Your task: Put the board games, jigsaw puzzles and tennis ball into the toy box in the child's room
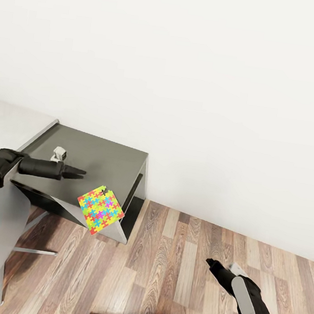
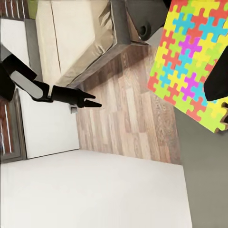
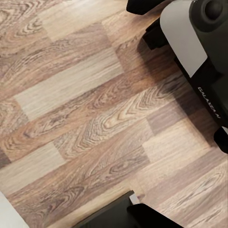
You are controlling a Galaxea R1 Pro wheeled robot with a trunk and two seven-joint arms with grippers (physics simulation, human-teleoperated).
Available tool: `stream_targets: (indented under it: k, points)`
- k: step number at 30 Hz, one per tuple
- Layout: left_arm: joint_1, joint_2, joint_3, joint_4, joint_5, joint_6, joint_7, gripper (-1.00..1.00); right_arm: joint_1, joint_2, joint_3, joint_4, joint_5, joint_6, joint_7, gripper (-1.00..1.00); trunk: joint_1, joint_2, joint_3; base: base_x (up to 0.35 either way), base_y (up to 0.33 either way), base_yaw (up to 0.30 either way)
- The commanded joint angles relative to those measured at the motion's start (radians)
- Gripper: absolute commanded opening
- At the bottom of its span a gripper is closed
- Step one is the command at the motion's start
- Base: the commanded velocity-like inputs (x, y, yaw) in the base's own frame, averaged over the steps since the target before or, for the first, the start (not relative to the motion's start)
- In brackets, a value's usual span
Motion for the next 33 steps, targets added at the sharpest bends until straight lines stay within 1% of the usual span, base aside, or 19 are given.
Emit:
stream_targets:
  k: [1,3,5,7,8,9,10,12,13,16,22,27,33]
  points:
    - [-0.001,0.004,-0.008,0.0,0.007,0.011,-0.004,1.0,0.0,0.001,0.0,-0.002,-0.011,0.004,-0.006,1.0,0.001,-0.002,-0.002,0.0,0.0,0.0]
    - [-0.001,0.01,-0.009,-0.001,0.007,0.011,-0.004,1.0,0.0,0.002,0.0,-0.002,-0.011,0.006,0.012,1.0,0.001,-0.002,-0.002,0.0,0.0,0.0]
    - [-0.001,0.014,-0.009,-0.001,0.008,0.011,-0.004,1.0,0.001,0.004,0.001,-0.002,-0.012,0.009,0.067,1.0,0.001,-0.002,-0.002,0.0,0.0,0.0]
    - [-0.001,0.016,-0.009,-0.001,0.008,0.011,-0.004,1.0,0.001,0.004,0.0,-0.001,-0.012,0.01,0.106,1.0,0.001,-0.002,-0.002,0.0,0.0,0.0]
    - [-0.001,0.017,-0.008,-0.002,0.009,0.011,-0.004,1.0,0.001,0.004,0.0,-0.001,-0.013,0.011,0.149,1.0,0.001,-0.002,-0.002,0.0,0.0,0.0]
    - [-0.001,0.018,-0.008,-0.002,0.009,0.011,-0.004,1.0,0.001,0.004,-0.001,-0.001,-0.013,0.011,0.171,1.0,0.001,-0.002,-0.002,0.0,0.0,0.0]
    - [-0.001,0.021,-0.008,-0.002,0.009,0.011,-0.004,1.0,0.001,0.004,-0.002,0.0,-0.013,0.012,0.213,1.0,0.001,-0.002,-0.002,0.0,0.0,0.0]
    - [-0.001,0.024,-0.008,-0.002,0.009,0.011,-0.004,1.0,0.001,0.004,-0.003,0.002,-0.013,0.013,0.251,1.0,0.001,-0.002,-0.002,0.0,0.0,0.0]
    - [-0.001,0.027,-0.008,-0.002,0.01,0.011,-0.004,1.0,0.001,0.004,-0.003,0.005,-0.013,0.013,0.283,1.0,0.001,-0.002,-0.002,0.0,0.0,0.0]
    - [-0.001,0.031,-0.007,-0.002,0.012,0.012,-0.004,1.0,0.001,0.004,-0.004,0.008,-0.013,0.012,0.327,1.0,0.001,-0.002,-0.002,0.0,0.0,0.0]
    - [-0.001,0.033,-0.007,-0.002,0.013,0.012,-0.004,1.0,0.001,0.004,-0.004,0.01,-0.013,0.011,0.345,1.0,0.001,-0.002,0.0,0.0,0.0,0.0]
    - [-0.001,0.041,-0.007,-0.002,0.014,0.013,-0.004,1.0,0.001,0.004,-0.005,0.009,-0.013,0.009,0.351,1.0,0.001,-0.002,0.007,0.0,0.016,0.0]
    - [-0.001,0.043,-0.007,-0.002,0.014,0.012,-0.004,1.0,0.001,0.004,-0.007,0.009,-0.013,0.009,0.352,1.0,0.001,-0.002,0.017,0.0,0.048,0.0]
